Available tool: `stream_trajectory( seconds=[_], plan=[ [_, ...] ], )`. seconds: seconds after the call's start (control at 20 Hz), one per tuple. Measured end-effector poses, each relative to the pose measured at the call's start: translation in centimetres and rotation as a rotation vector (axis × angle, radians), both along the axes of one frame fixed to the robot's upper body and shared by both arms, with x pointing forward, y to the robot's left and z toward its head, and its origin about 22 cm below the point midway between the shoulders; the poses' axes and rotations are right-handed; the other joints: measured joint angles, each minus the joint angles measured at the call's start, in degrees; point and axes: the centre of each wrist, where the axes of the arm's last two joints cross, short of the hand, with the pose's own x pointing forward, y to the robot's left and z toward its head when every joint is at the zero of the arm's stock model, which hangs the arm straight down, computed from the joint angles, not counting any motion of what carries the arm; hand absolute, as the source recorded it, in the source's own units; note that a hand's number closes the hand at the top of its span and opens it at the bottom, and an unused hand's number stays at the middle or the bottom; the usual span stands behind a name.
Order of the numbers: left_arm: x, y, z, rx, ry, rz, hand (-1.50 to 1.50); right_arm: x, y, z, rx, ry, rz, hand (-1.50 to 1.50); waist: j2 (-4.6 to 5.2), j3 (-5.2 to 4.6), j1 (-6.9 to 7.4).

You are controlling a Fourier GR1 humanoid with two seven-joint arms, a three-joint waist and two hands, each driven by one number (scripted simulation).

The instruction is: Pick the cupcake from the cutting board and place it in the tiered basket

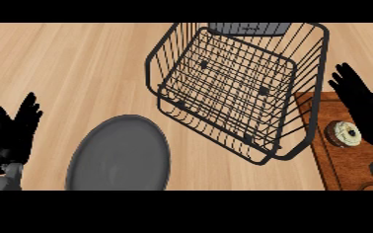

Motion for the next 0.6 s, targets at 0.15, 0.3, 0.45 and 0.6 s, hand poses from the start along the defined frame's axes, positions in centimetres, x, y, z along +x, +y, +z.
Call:
stream_trajectory(
  seconds=[0.15, 0.3, 0.45, 0.6],
  plan=[
    [0.8, -2.1, 0.0, -0.023, -0.059, -0.098, 0.00, 1.1, 1.6, 0.8, 0.010, -0.013, 0.056, -1.50, 0.06, 0.10, -0.54],
    [1.9, -6.1, 0.6, -0.063, -0.168, -0.298, 0.00, 2.4, 3.6, 1.2, 0.028, -0.043, 0.148, -1.50, 0.21, 0.13, -0.62],
    [2.0, -9.5, 0.1, -0.127, -0.221, -0.456, 0.00, 3.1, 4.4, 0.8, -0.047, -0.049, 0.159, -1.50, 0.37, 0.10, -0.67],
    [1.3, -11.3, -0.9, -0.155, -0.251, -0.537, 0.00, 2.8, 4.9, -1.1, 0.028, -0.097, 0.182, -1.50, 0.23, 0.19, -1.04]
  ],
)
